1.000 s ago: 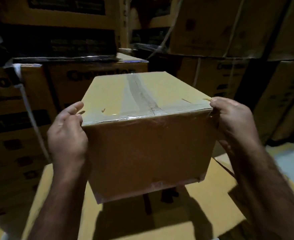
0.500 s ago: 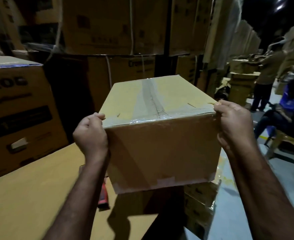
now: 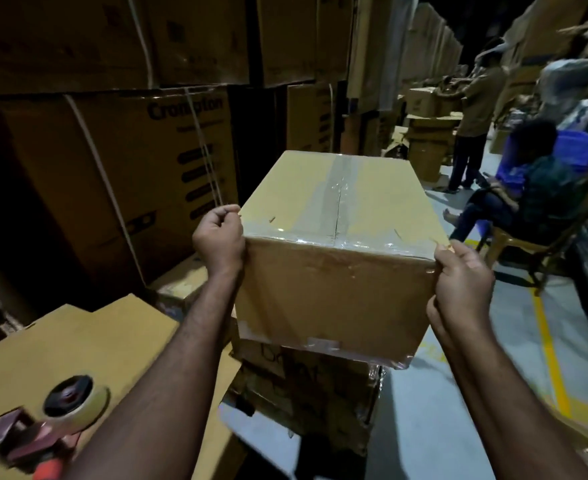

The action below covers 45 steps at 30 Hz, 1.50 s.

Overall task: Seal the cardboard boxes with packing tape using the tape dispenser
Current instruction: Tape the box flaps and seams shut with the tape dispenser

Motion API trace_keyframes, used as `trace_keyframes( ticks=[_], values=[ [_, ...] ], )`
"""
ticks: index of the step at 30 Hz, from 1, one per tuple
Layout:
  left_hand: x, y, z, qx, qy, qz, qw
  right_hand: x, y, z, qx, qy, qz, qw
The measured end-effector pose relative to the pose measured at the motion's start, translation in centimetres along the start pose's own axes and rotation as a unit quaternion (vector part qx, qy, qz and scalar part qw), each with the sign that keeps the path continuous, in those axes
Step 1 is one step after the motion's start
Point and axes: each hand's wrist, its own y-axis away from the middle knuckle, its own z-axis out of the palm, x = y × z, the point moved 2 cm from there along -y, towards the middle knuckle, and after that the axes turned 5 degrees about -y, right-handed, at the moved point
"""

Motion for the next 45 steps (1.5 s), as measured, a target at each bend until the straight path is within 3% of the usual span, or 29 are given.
trace_keyframes(
  ticks=[9,14,18,21,25,28,31,35,37,39,42,45],
  values=[
    [-10.8,-1.9,7.4,-0.06,-0.031,-0.073,0.995,11.7,-3.9,-2.0,0.051,0.083,0.037,0.995],
    [-16.9,-2.6,6.9,-0.109,-0.102,-0.135,0.98,18.0,-1.2,-3.2,-0.003,0.217,0.078,0.973],
    [-21.4,-3.0,5.0,-0.125,-0.151,-0.192,0.962,19.4,1.2,-1.8,-0.05,0.362,0.031,0.93],
    [-21.1,-3.1,5.2,-0.139,-0.145,-0.178,0.963,20.0,1.4,-1.0,-0.04,0.397,-0.007,0.917],
    [-19.5,-4.3,6.5,-0.139,-0.135,-0.127,0.973,20.0,1.7,-1.0,-0.031,0.371,0.005,0.928],
    [-20.5,-5.5,6.7,-0.19,-0.173,-0.119,0.959,20.6,2.2,-1.0,-0.052,0.39,0.009,0.919],
    [-21.4,-6.0,6.2,-0.248,-0.309,-0.094,0.913,21.2,2.3,-0.4,-0.111,0.472,-0.005,0.875],
    [-19.9,-4.9,7.0,-0.302,-0.465,0.043,0.831,20.7,1.4,0.5,-0.153,0.626,-0.051,0.763],
    [-19.6,-3.7,7.6,-0.352,-0.523,0.062,0.774,20.3,0.8,1.0,-0.198,0.673,-0.087,0.707],
    [-19.3,-3.0,7.6,-0.385,-0.553,0.045,0.738,19.9,0.3,1.6,-0.248,0.715,-0.07,0.65],
    [-17.9,-2.8,6.6,-0.395,-0.541,0.037,0.742,18.3,-0.3,2.8,-0.278,0.753,-0.042,0.595],
    [-15.6,-3.3,5.0,-0.364,-0.495,0.036,0.788,16.6,-0.6,4.6,-0.305,0.739,-0.053,0.598]
  ],
)
